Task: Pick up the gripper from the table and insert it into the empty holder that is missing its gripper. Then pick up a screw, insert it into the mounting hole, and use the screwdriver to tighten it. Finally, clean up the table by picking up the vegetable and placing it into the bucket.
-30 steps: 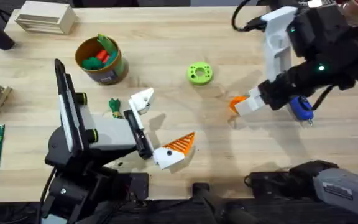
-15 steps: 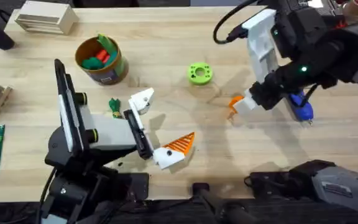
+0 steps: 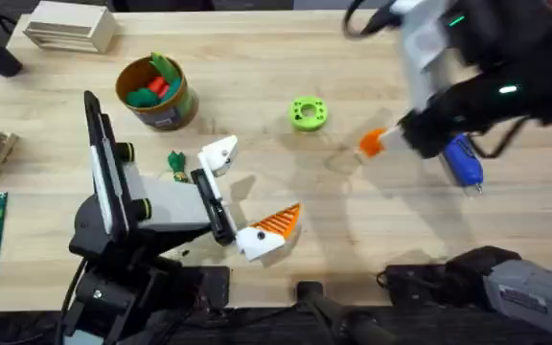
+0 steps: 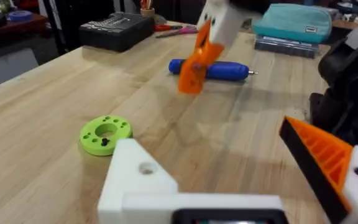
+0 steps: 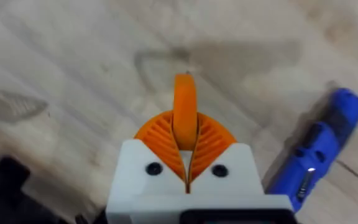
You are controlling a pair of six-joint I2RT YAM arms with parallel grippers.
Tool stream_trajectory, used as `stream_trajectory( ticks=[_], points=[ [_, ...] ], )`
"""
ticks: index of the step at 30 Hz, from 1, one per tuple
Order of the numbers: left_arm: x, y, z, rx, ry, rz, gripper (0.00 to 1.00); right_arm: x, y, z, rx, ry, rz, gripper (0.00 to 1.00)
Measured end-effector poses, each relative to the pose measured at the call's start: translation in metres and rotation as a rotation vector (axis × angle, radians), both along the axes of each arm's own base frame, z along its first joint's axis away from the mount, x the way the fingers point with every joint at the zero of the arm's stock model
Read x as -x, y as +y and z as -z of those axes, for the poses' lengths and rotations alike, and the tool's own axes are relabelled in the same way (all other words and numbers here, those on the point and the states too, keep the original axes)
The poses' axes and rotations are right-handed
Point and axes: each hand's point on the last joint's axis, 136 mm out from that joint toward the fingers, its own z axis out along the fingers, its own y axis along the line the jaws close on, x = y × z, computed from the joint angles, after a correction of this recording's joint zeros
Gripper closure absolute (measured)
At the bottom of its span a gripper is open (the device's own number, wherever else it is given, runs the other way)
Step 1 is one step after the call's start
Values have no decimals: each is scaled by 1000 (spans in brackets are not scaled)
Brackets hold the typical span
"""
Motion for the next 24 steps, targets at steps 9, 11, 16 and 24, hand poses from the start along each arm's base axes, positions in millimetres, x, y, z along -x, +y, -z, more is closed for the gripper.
stream_trajectory(
  ticks=[9, 11, 16, 24],
  points=[
    [0, 0, 0, 0, 0, 0, 14, -23, -14, -86, -343, -342, 221, 983],
    [0, 0, 0, 0, 0, 0, 14, -30, -9, -89, -465, -356, 261, 983],
    [0, 0, 0, 0, 0, 0, 14, -41, 27, -78, -803, -198, 335, 984],
    [0, 0, 0, 0, 0, 0, 14, -7, 92, -50, -1024, 351, 323, 984]
  ],
)
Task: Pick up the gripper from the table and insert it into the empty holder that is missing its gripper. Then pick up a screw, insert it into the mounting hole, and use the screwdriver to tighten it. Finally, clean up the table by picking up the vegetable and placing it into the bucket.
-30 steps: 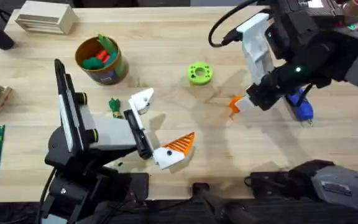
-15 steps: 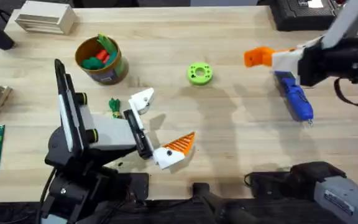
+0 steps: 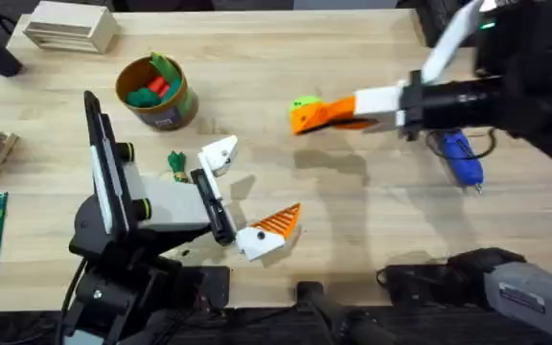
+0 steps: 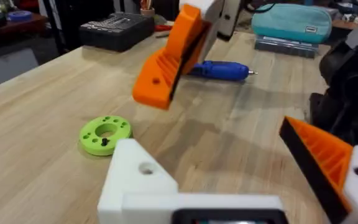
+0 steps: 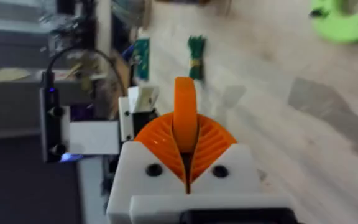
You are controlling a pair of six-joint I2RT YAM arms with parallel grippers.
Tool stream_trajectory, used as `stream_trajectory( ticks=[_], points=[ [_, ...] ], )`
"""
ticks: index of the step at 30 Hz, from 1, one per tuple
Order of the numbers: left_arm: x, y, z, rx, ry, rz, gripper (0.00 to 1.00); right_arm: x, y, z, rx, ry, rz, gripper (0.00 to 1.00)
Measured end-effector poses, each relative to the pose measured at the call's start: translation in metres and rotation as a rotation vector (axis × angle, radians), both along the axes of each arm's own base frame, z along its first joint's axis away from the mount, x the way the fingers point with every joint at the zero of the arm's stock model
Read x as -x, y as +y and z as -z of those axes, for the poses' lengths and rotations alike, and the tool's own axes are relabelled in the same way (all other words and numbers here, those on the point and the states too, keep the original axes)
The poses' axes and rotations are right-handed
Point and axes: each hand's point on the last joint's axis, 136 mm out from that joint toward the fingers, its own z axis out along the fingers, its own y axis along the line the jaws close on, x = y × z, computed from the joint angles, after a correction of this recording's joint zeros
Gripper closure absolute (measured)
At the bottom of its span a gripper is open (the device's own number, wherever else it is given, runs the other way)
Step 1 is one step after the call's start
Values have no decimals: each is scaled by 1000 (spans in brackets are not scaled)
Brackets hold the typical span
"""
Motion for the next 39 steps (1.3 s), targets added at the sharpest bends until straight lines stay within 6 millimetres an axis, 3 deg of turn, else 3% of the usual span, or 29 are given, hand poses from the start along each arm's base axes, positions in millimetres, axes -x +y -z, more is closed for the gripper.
stream_trajectory(
  ticks=[8, 14, 22, 39],
  points=[
    [0, 0, 0, 1, 2, 0, 14, 16, 53, 10, -160, 157, -229, 984],
    [0, 0, 0, 16, 36, -2, 14, 27, 76, 8, -209, 209, -319, 984],
    [0, 0, 0, 26, 56, -3, 14, 34, 84, 16, -211, 291, -345, 984],
    [-1, 1, 0, 35, 77, -12, 13, 17, 97, 25, -262, 353, -354, 984]
  ],
)
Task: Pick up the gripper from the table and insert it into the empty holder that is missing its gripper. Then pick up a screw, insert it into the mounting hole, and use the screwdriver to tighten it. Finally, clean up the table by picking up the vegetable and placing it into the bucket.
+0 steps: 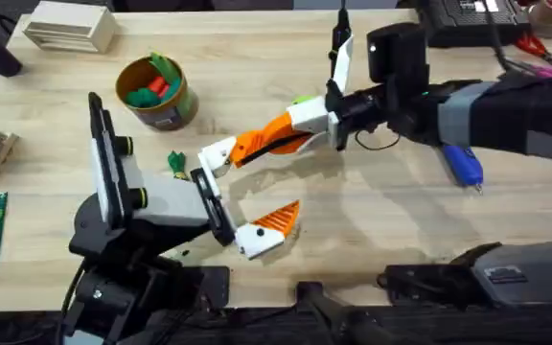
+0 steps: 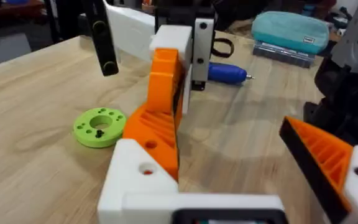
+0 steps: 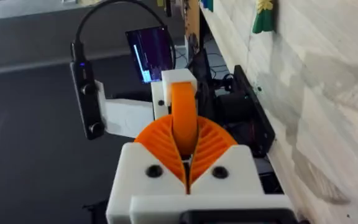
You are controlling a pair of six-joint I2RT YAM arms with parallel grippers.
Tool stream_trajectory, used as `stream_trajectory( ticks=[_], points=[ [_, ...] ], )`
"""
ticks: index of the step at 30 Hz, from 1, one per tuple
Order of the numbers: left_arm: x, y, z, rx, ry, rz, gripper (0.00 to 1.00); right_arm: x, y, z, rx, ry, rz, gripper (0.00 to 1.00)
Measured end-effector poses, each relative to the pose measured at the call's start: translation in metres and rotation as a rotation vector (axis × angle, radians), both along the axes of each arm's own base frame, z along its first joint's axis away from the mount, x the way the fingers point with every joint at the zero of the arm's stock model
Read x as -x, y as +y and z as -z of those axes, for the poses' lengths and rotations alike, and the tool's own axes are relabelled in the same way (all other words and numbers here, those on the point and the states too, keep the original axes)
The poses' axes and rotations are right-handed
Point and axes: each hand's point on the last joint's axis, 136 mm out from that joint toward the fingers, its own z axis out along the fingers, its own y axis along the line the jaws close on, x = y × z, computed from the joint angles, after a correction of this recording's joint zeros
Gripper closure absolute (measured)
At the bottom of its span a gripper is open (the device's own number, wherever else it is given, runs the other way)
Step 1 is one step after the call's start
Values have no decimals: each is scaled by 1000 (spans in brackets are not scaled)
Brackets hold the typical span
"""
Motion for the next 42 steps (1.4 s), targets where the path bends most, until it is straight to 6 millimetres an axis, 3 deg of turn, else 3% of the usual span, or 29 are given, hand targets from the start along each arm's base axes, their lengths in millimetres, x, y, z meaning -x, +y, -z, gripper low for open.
stream_trajectory(
  ticks=[15, 42],
  points=[
    [-5, 2, 0, 7, 16, -30, 13, 6, 30, 4, -8, 7, -35, 987],
    [-24, 14, 3, 23, 68, -153, 13, -6, 54, 12, 60, -47, 96, 989]
  ],
)
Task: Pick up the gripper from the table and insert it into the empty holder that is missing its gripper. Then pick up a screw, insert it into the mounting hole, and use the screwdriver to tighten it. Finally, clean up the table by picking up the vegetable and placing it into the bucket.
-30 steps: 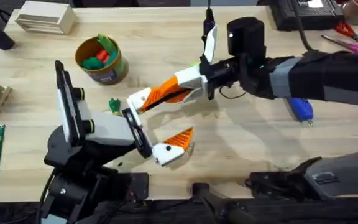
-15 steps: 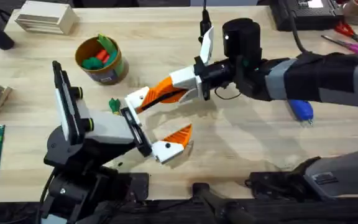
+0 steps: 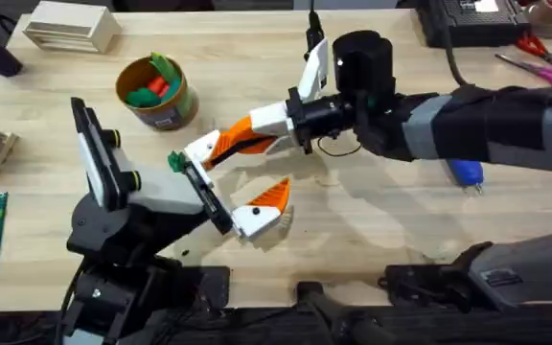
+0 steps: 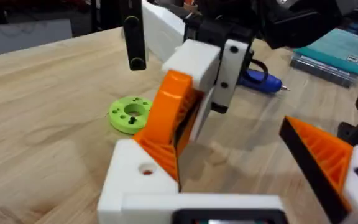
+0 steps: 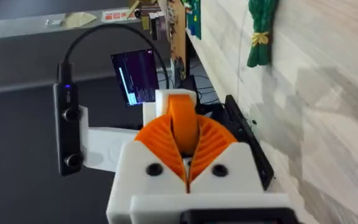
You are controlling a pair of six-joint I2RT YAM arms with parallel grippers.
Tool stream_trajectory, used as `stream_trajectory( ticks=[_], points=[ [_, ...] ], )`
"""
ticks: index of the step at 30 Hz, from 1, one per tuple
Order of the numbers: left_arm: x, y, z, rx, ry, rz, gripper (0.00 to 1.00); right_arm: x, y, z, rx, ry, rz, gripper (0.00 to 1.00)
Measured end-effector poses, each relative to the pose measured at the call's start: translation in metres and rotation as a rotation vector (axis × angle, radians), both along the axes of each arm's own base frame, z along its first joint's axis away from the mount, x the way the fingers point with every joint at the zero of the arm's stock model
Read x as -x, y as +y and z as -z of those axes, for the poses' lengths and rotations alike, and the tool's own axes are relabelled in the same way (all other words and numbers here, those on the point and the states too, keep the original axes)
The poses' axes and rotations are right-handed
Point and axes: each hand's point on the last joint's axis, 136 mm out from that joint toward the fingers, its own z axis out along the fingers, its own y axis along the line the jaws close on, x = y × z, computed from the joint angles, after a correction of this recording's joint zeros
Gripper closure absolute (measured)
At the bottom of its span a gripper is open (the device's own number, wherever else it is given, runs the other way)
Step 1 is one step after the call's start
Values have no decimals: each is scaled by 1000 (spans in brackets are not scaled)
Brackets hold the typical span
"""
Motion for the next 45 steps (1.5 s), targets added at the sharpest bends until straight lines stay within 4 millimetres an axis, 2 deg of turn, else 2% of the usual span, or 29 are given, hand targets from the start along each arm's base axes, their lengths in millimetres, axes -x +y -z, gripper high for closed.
stream_trajectory(
  ticks=[6, 9, 10, 15, 16, 21, 23, 24, 26, 33, 35, 40, 45],
  points=[
    [-1, 1, 0, -6, -12, -9, 13, -2, 2, -5, -21, -32, 0, 989],
    [-2, 1, -1, -13, -25, -14, 13, -2, 3, -8, -30, -46, -1, 953],
    [-3, 2, -1, -17, -30, -17, 13, -2, 3, -8, -30, -50, 1, 873],
    [-3, 2, -1, -22, -37, -19, 13, -1, 5, -8, -31, -56, 0, 740],
    [2, -2, -2, -23, -46, 18, 14, 0, 8, -9, -39, -70, -6, 658],
    [3, -2, -4, -27, -67, 21, 14, -1, 8, -7, -46, -79, -8, 491],
    [3, -2, -4, -30, -76, 19, 14, -1, 8, -5, -45, -76, -7, 351],
    [3, -2, -5, -33, -87, 17, 14, -1, 8, -3, -42, -76, -4, 243],
    [3, -2, -6, -34, -92, 16, 13, -1, 7, 1, -37, -68, -2, 172],
    [5, -3, -6, -35, -95, 28, 13, -2, 4, -1, -44, -67, -8, 167],
    [21, -13, -4, -28, -83, 136, 13, -3, -2, -6, -70, -77, -29, 166],
    [25, -15, -4, -26, -81, 159, 14, -4, -5, -8, -78, -80, -40, 160],
    [26, -15, -4, -26, -80, 165, 14, -10, -24, -11, -116, -146, -73, 160]
  ],
)
